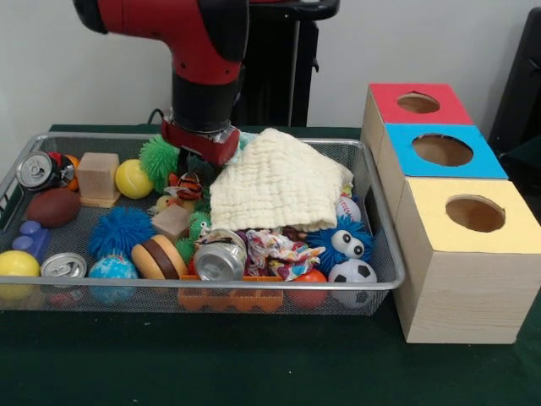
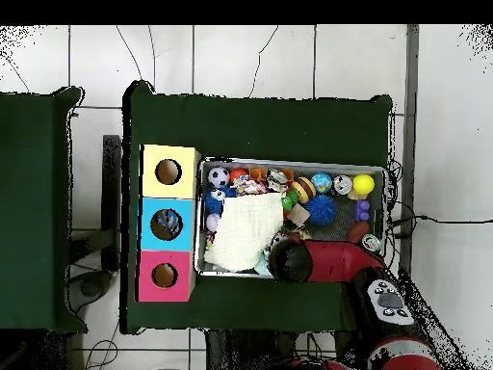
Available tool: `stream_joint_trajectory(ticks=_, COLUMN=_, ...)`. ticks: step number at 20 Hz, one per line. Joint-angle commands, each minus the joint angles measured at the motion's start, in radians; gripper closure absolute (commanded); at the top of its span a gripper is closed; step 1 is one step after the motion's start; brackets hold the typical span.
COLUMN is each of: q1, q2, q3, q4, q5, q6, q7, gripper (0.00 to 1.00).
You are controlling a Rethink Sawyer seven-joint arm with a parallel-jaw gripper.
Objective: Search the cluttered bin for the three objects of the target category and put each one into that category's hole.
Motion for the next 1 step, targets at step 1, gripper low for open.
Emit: stream_joint_trajectory(ticks=1, q1=-0.018, q2=0.099, q3=0.098, q4=-0.08, q5=-0.088, q6=-0.056, q7=-0.073, gripper=0.0)
